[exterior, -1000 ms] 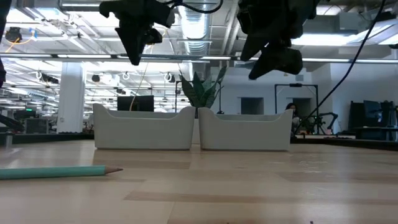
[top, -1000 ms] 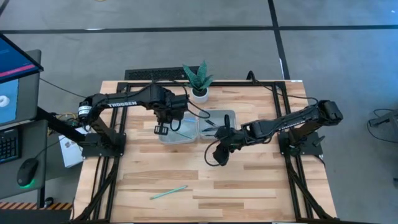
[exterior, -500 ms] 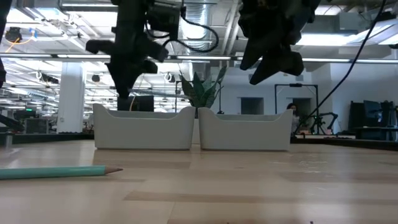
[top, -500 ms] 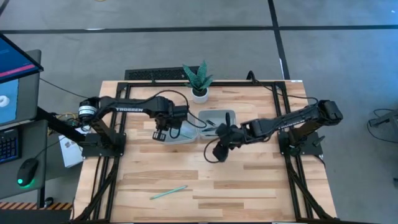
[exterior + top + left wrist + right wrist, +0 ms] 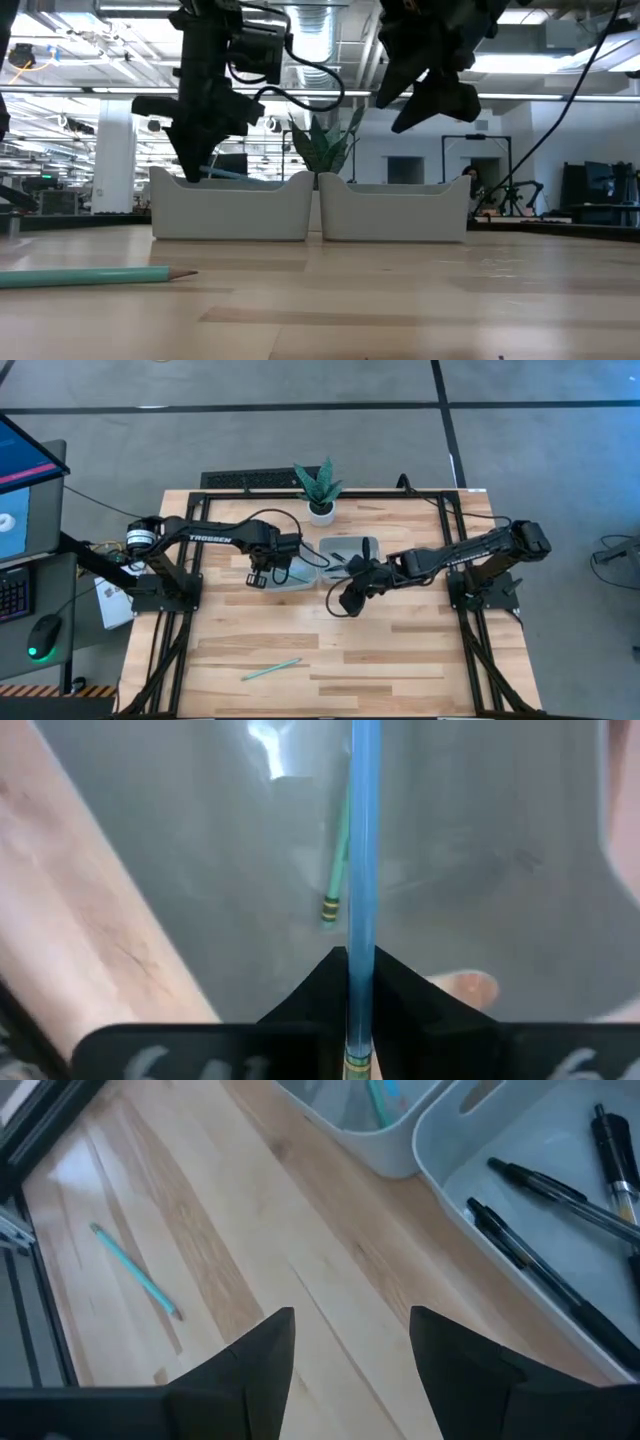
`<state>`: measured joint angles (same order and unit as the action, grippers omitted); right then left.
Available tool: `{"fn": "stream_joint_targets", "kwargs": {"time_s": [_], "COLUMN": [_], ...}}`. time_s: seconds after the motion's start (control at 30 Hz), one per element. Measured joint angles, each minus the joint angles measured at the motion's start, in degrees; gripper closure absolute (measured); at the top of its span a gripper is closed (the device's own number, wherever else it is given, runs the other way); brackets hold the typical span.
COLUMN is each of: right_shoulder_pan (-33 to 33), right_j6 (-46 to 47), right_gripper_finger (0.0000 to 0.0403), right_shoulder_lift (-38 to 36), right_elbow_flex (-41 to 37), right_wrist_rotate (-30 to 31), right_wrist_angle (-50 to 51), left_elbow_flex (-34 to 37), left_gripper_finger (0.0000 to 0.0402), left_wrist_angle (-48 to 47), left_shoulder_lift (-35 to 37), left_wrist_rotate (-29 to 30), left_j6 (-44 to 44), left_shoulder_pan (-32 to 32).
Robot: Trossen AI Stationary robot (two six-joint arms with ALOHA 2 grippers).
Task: Sort pens & pencils
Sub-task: Put the blue pencil into the left gray bin, then put the green pencil into the left gray bin
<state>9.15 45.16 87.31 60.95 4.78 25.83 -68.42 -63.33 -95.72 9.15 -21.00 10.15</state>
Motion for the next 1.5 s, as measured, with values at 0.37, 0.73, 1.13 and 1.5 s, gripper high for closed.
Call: {"fn": "stream_joint_targets", "kwargs": {"time_s": [0.37, 0.73, 1.13, 1.5], "right_shoulder_pan": [-1.1, -1.1, -1.1, -0.5], "right_j6": [0.4, 0.4, 0.4, -0.3], "right_gripper_finger": [0.0182, 0.0182, 0.0182, 0.0182], "right_shoulder_lift": [0.0, 0.0, 0.0, 0.0], "right_elbow_flex": [0.0, 0.0, 0.0, 0.0], "right_wrist_rotate": [-0.2, -0.2, -0.2, -0.3], "right_wrist_angle": [-1.4, -1.4, -1.5, -1.0], "left_elbow_flex": [0.1, 0.1, -3.2, -4.6], "left_gripper_finger": [0.0392, 0.0331, 0.033, 0.0329], "left_wrist_angle": [2.4, 2.8, -0.1, -0.1], "left_shoulder_lift": [0.0, 0.0, 0.3, 20.4], "left_wrist_rotate": [1.7, 1.7, 1.7, 4.1], "left_j6": [-2.3, -0.6, 5.5, 21.3], "left_shoulder_pan": [-0.5, -0.5, -0.5, -0.6]}}
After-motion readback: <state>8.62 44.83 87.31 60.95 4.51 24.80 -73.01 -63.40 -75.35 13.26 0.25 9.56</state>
